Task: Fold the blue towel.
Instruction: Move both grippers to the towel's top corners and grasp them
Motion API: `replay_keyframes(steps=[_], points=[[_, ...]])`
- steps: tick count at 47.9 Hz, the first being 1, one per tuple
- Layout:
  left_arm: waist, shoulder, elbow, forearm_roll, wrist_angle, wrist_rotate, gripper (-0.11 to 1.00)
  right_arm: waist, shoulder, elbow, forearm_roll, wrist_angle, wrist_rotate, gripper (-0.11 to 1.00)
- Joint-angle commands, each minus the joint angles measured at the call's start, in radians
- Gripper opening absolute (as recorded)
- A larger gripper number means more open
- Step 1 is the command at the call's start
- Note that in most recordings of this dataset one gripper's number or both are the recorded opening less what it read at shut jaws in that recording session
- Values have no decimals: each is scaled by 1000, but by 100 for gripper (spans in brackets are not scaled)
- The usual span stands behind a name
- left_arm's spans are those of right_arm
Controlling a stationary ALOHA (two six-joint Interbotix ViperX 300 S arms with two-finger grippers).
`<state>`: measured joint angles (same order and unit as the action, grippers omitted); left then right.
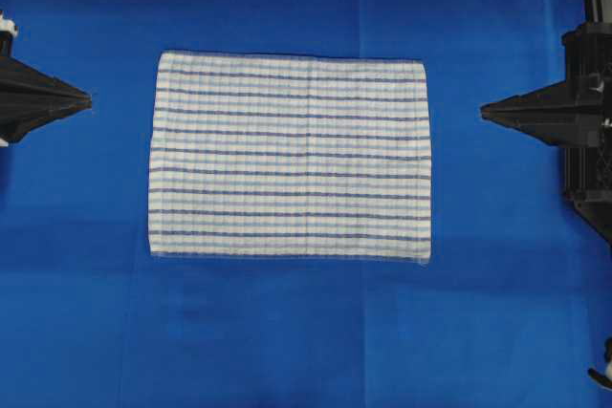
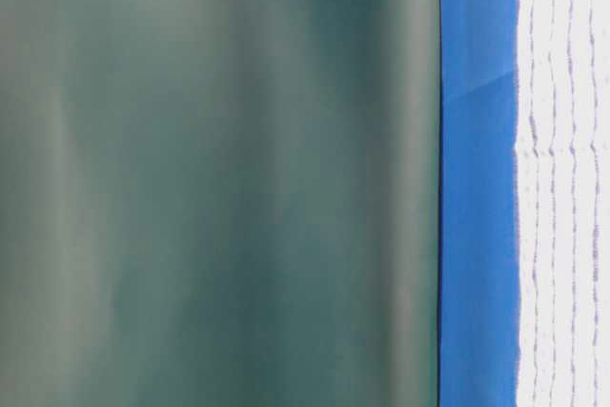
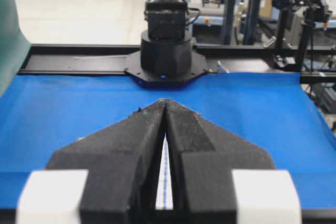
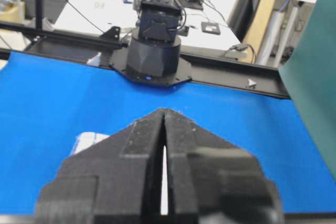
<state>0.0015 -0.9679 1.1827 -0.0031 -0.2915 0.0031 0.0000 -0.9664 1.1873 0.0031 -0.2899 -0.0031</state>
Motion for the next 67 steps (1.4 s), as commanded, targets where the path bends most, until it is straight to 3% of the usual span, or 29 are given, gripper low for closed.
replay_keyframes(steps=[1,15,29,34,42,45,48,67], points=[[2,12,-12,-32,5,6,0,-8,14,-31,0,-5,2,0],[49,41,-11,-34,20,5,0,-72,89,-55,8,86,12,0],[193,186,-3,-32,29,6,2,-249,216,-44,72,101,15,5],[247,267,0,-32,29,6,14,-293,295,-44,81,103,15,20],[344,440,-2,-35,15,5,54,-347,442,-48,107,84,15,60],[364,506,-6,-35,-2,5,66,-368,508,-51,115,67,15,68],[377,571,-14,-35,-26,5,70,-382,561,-54,121,48,15,68],[434,873,-37,-35,-190,3,68,-440,842,-57,170,-100,15,65]])
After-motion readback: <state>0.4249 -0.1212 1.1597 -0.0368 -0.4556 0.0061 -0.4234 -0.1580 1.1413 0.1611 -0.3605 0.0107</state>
